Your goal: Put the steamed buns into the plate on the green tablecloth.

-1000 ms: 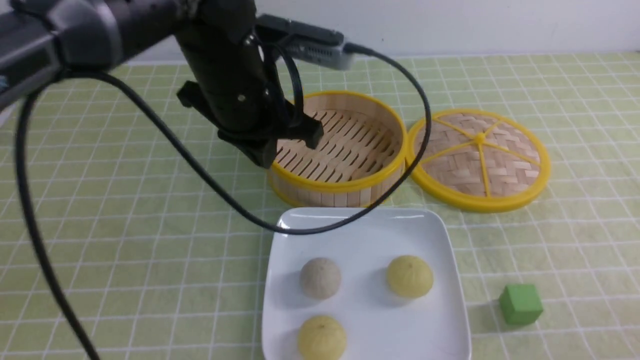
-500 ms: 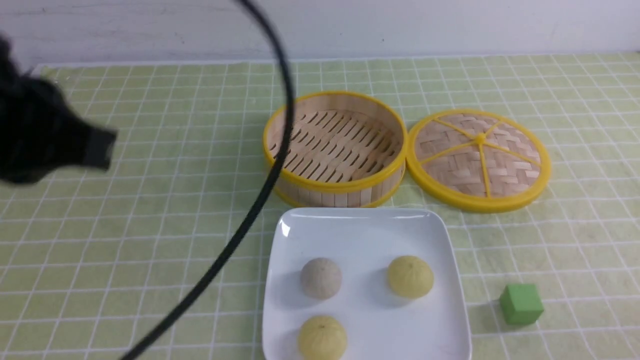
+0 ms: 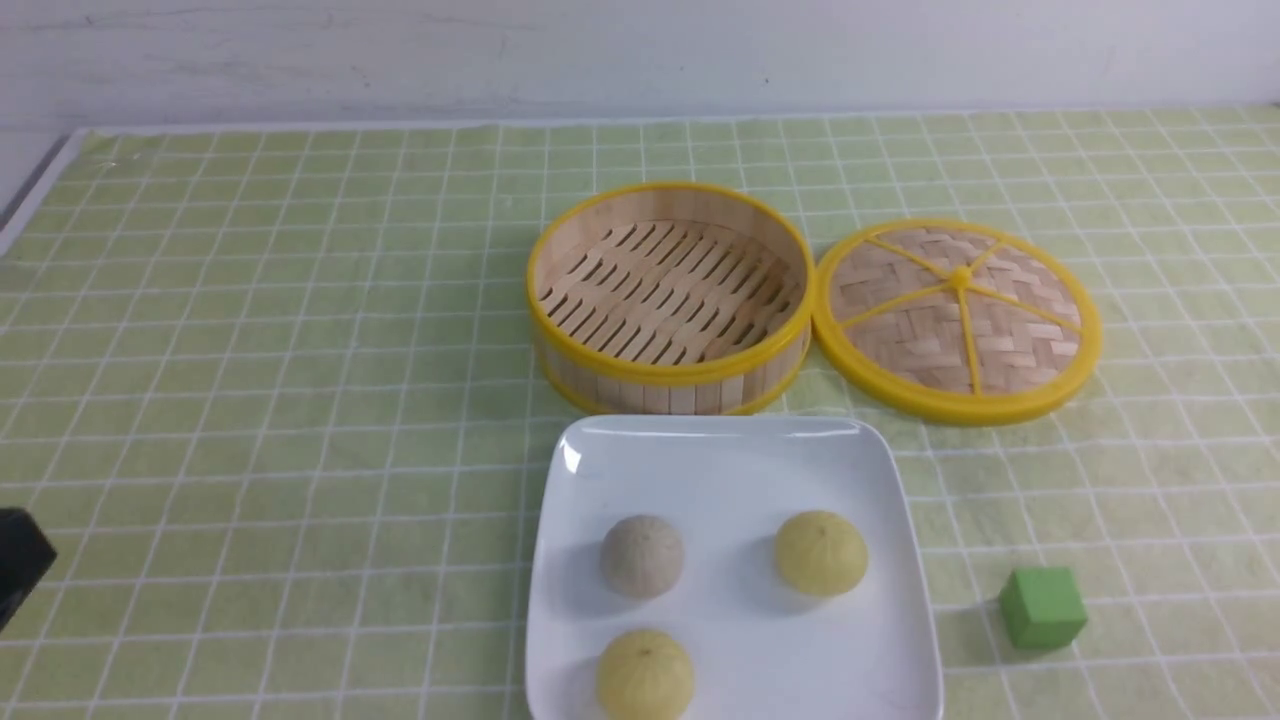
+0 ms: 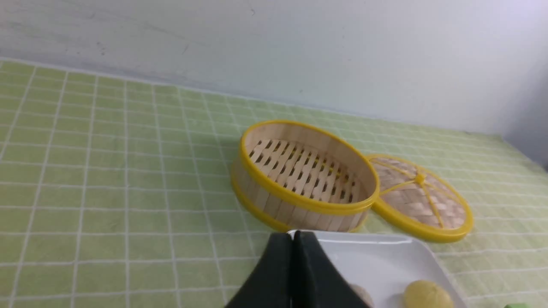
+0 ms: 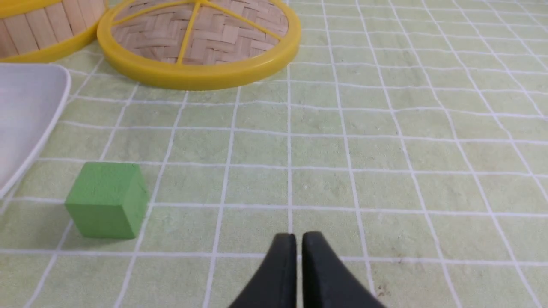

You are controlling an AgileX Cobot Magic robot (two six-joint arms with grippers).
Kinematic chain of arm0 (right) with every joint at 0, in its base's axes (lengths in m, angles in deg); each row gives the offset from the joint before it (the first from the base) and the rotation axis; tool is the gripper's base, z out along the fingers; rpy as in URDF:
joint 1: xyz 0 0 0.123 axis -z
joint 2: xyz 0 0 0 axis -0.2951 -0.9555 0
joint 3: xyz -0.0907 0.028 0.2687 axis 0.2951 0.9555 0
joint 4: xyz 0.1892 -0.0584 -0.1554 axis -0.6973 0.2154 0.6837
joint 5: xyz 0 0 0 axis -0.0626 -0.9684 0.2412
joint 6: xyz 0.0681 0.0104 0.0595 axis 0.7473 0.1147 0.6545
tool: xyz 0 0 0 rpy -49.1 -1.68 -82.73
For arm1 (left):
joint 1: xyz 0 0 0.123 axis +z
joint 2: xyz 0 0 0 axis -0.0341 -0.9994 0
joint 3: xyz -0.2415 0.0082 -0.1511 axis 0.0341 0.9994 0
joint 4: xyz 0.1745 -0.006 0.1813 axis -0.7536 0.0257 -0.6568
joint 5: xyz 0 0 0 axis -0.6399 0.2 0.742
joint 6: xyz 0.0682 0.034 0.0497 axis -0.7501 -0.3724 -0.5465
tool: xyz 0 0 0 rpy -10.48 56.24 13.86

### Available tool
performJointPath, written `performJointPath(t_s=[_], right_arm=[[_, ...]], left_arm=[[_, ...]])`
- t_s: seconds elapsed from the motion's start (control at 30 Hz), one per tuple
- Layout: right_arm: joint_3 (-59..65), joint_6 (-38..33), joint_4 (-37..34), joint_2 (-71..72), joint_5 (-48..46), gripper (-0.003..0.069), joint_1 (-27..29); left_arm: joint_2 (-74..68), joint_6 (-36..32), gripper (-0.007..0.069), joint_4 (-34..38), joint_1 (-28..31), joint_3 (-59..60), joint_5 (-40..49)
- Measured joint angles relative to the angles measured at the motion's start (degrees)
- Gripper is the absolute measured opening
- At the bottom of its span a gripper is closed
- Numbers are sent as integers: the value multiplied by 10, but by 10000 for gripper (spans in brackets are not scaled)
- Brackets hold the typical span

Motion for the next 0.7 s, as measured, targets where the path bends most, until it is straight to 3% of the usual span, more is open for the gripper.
performJointPath(t_s=[0.17, 0.4, 0.53, 0.57, 0.7], right_arm=[[0, 0, 0, 0, 0, 48, 0], [0, 0, 0, 0, 0, 55, 0], [0, -1, 0, 0, 0, 61, 0], [0, -1, 0, 0, 0, 62, 0], [0, -1, 0, 0, 0, 69, 0]], left_arm=[[1, 2, 13, -42, 0, 1, 103], [1, 11, 20, -95, 0, 1, 177], [1, 31, 22, -92, 0, 11, 130], [1, 11, 24, -70, 0, 32, 76], [1, -130, 31, 21, 7, 85, 7]])
